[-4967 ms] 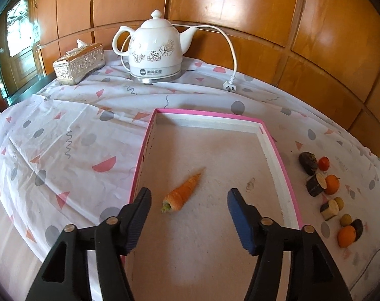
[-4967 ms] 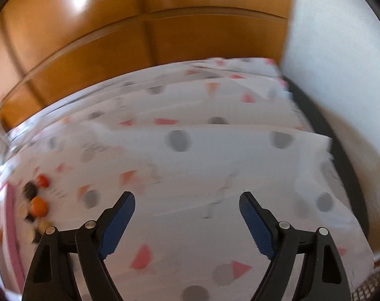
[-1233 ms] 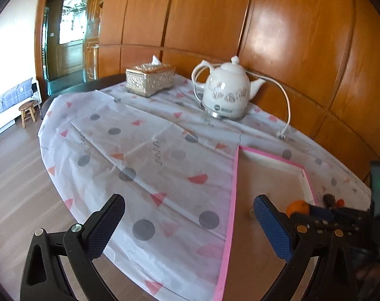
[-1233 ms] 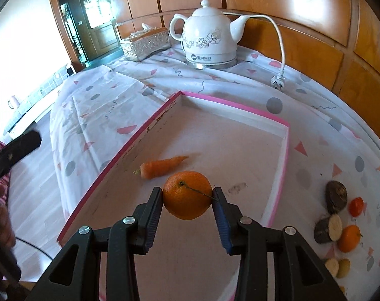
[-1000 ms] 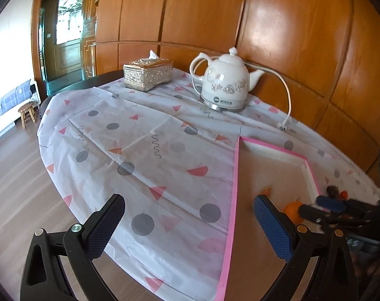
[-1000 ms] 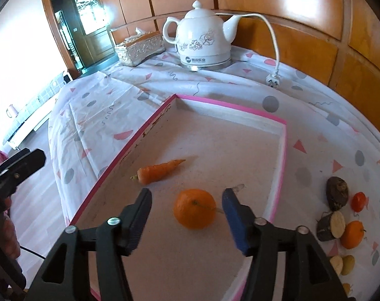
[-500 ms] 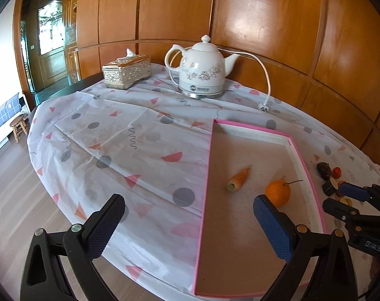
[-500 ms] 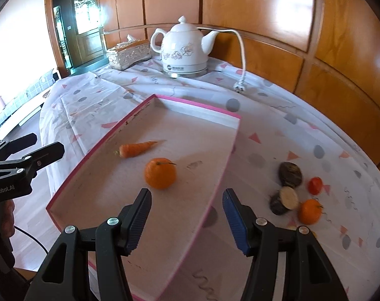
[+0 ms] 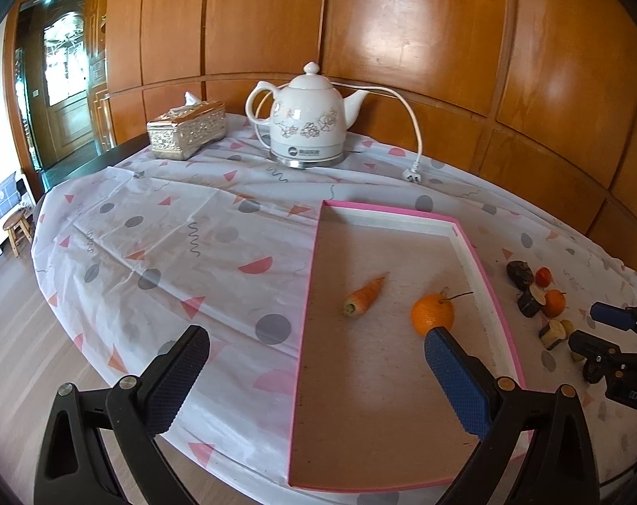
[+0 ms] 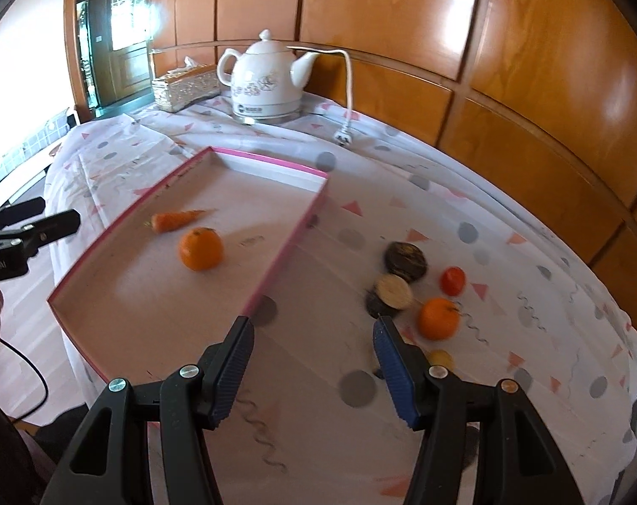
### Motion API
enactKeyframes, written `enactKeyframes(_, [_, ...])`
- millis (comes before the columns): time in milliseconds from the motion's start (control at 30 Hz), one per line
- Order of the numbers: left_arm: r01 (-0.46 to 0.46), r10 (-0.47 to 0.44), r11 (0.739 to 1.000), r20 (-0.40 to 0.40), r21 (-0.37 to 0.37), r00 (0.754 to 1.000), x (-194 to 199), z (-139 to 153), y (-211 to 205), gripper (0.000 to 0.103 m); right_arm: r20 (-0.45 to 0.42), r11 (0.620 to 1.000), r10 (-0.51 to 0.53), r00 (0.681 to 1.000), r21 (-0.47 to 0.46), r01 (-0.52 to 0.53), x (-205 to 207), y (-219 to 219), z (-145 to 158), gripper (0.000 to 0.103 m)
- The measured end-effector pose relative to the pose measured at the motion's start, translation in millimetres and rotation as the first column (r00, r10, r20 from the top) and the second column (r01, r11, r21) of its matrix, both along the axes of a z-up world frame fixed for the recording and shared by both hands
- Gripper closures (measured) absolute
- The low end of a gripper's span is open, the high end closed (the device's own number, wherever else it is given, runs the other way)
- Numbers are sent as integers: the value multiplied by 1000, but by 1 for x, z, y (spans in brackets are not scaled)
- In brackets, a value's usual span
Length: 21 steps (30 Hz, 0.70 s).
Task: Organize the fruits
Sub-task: 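Withdraw the right tool while moving the left tool toward the produce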
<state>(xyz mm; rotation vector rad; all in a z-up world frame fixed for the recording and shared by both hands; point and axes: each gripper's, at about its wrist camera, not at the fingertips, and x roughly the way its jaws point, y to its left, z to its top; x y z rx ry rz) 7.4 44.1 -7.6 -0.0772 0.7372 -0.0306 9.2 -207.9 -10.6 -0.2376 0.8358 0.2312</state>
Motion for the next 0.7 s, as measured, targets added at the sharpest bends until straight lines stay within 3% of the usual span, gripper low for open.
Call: enactKeyframes(700, [146,-146,989,6,-7,989,1,2,-40,0,-23,986,-143,989,-84,141,-19,-92,6,43])
